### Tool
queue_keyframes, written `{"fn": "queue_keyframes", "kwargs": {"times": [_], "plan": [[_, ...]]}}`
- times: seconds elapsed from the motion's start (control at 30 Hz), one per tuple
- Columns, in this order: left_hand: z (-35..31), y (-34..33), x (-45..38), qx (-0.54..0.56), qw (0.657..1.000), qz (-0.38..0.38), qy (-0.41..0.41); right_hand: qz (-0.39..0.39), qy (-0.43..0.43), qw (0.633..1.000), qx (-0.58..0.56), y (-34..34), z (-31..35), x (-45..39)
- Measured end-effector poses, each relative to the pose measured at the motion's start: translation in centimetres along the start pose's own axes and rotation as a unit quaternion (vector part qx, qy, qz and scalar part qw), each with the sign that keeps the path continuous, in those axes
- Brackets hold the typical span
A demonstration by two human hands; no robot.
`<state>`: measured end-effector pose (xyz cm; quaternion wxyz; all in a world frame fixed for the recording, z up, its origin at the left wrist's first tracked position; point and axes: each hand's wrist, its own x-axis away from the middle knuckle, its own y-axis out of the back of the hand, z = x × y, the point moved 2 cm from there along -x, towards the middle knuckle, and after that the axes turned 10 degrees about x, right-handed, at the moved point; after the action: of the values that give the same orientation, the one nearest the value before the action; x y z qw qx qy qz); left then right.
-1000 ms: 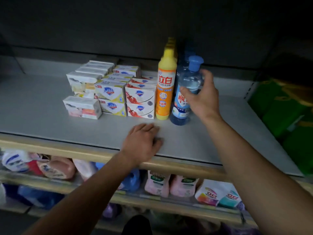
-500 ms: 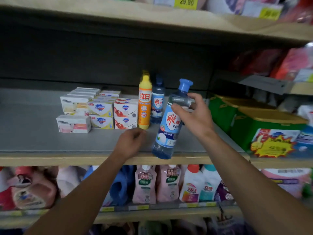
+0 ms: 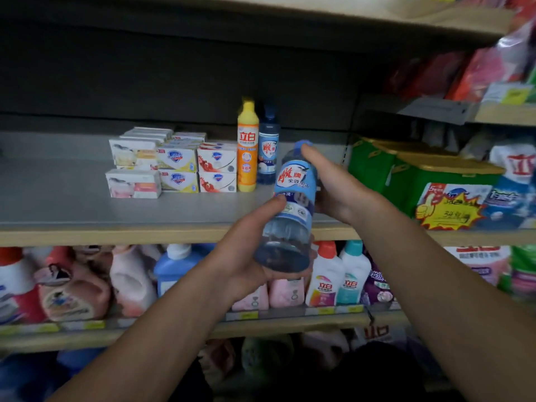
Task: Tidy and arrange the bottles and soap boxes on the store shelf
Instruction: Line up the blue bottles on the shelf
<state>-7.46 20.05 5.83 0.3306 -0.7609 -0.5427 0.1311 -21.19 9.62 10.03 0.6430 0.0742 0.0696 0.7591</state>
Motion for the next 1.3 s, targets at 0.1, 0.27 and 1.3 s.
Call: {"fn": "queue_keyframes", "kwargs": {"times": [0.1, 0.27, 1.3], "plan": [[-0.1, -0.7, 0.5, 0.087, 0.995, 0.002, 0.040, 0.090, -0.052, 0.979, -0.175, -0.8, -1.4, 0.0], [-0.7, -0.7, 0.1, 0.136, 0.988, 0.011, 0.066, 0.112, -0.075, 0.957, -0.256, -2.2, -2.6, -0.7], [-1.7, 3.5, -12.7, 0.019, 0.999, 0.016, 0.039, -0.031, -0.017, 0.993, -0.114, 3.3, -2.8, -11.8]]}}
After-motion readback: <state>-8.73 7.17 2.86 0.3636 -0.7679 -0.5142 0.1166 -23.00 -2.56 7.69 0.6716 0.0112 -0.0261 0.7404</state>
